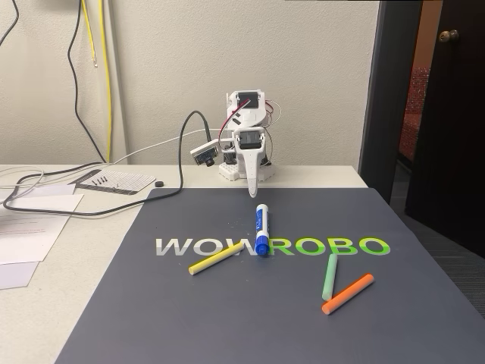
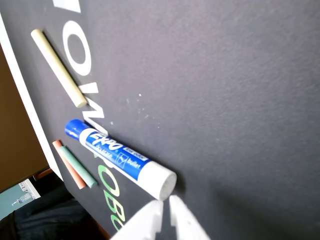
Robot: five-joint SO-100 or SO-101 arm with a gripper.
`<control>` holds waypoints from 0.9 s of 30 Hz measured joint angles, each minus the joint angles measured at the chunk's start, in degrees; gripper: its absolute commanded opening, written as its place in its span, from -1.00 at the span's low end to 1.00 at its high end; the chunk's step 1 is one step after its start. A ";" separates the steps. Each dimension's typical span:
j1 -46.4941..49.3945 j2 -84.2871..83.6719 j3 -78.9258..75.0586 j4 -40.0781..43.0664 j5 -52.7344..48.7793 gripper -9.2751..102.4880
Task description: Pick up the blue marker.
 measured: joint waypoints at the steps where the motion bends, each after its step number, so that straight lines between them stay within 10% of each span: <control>1: 0.00 0.00 0.00 0.00 0.00 -0.83; 27: -1.32 0.00 0.00 0.00 -0.88 -0.83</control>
